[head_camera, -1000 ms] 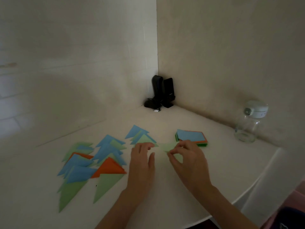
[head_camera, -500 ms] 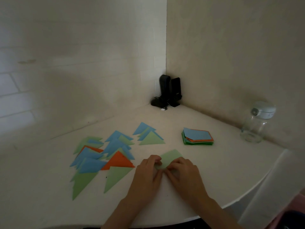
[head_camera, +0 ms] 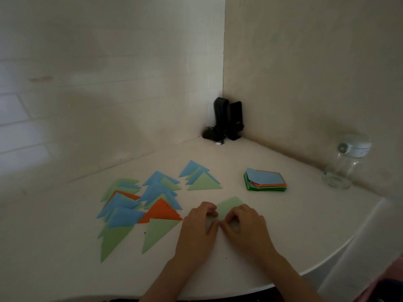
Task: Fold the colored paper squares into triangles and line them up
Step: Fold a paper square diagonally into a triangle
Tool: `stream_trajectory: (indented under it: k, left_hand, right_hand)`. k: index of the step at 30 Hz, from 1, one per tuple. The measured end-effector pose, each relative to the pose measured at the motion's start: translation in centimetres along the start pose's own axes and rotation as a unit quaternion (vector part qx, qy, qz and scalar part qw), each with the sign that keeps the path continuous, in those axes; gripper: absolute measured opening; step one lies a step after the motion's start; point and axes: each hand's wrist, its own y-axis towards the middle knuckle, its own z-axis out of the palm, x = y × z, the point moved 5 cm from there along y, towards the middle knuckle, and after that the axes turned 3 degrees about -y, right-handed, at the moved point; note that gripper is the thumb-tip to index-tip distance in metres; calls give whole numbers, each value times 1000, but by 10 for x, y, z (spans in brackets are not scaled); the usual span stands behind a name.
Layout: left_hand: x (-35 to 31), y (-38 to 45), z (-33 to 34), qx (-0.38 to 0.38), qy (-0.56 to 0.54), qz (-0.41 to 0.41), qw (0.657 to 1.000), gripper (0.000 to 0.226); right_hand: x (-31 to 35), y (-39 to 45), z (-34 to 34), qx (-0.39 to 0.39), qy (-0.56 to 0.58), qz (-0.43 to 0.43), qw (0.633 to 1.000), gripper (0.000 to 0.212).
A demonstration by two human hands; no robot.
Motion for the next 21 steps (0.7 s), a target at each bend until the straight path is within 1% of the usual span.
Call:
stream_trajectory:
  k: [4,8,13,16,21]
  left_hand:
    - [2,0,0,0,0,-5,1000,34]
    - [3,2,0,-4,-25,-33,999,34]
    - [7,3,1,0,-38,-55,998,37]
    - [5,3,0,1,-46,-63,997,40]
    - [3,2,-4,3,-65,-70,995,38]
  right_hand:
    - [-3,2,1,-9,13,14,1000,23]
    - [-3,8,-1,51,35,65,996,36]
    - [-7,17,-3,131,77,97,984,32]
    - [-10,18,-4,143,91,88,981,28]
    - [-9,17,-8,163,92,75,979,20]
